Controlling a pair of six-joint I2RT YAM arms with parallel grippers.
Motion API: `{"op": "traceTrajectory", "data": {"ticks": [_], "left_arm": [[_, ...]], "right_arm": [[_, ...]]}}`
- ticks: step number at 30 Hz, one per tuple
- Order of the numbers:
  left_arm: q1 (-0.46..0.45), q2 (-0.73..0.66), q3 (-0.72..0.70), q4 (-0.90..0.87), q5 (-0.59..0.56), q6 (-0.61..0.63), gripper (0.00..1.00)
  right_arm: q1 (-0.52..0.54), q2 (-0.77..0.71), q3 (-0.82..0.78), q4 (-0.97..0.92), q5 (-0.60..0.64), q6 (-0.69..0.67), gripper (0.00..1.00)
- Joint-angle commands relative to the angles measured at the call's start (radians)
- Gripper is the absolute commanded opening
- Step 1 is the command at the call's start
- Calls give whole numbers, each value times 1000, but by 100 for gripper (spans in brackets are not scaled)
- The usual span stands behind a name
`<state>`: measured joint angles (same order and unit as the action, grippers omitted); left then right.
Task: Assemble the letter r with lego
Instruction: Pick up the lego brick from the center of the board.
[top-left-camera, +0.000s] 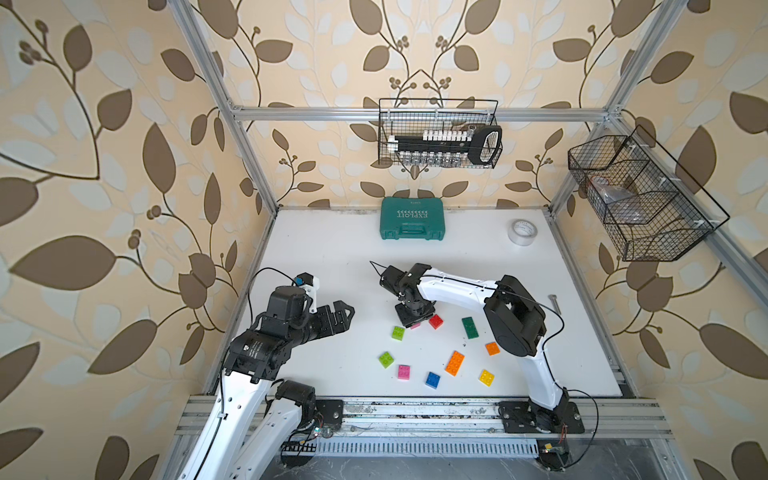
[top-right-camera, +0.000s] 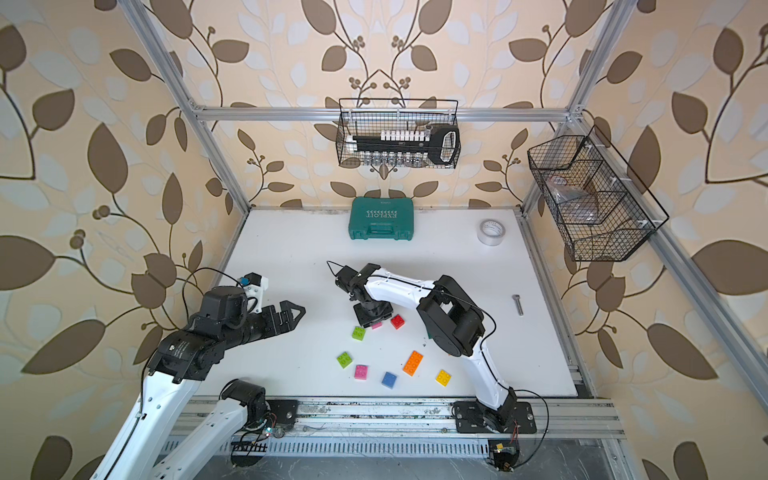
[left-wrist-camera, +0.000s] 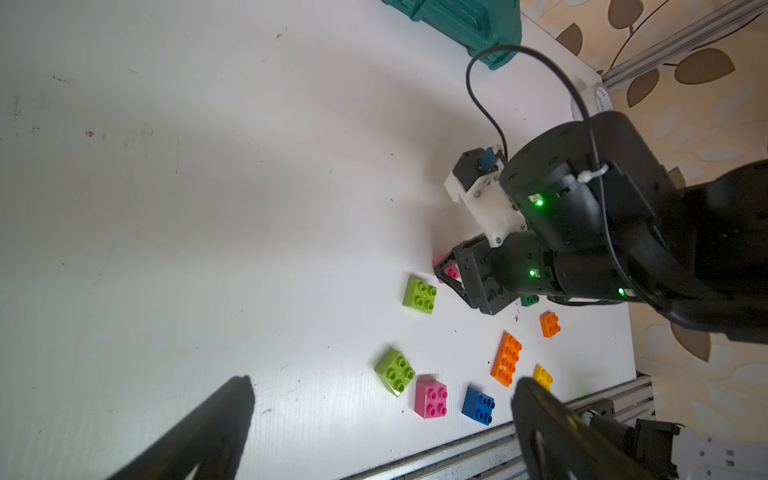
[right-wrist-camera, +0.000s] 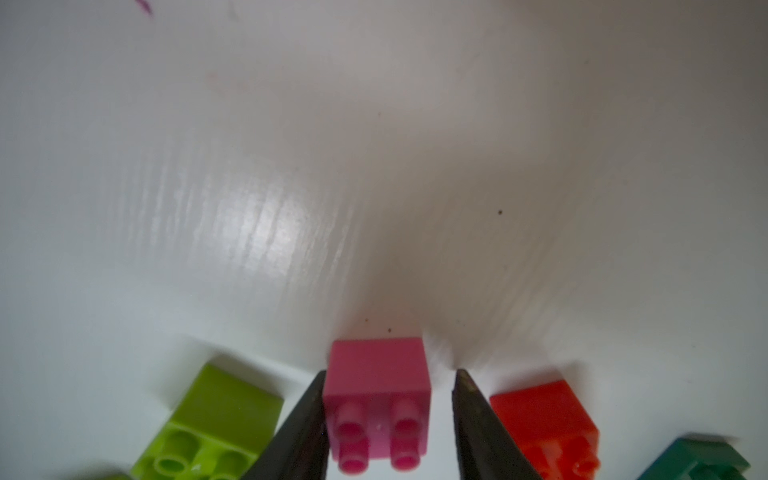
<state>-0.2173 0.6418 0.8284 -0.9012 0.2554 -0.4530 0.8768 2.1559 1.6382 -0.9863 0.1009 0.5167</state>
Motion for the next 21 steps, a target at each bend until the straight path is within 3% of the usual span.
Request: {"op": "traceTrajectory", "data": {"ticks": [1, 4, 8, 21], "left_arm": [[-7, 6, -5, 27, 18, 0, 99], [-7, 6, -6, 28, 20, 0, 99], [-7, 5, -6, 28, 19, -2, 99], [-6, 3, -3, 22, 4, -4, 99]], "right_arm": [[-2, 20, 18, -11, -1, -1, 40], [-2, 12, 15, -15, 0, -3, 30], [-3, -14, 26, -46, 13, -8, 0], [18, -184, 40, -22, -78, -300, 0]]}}
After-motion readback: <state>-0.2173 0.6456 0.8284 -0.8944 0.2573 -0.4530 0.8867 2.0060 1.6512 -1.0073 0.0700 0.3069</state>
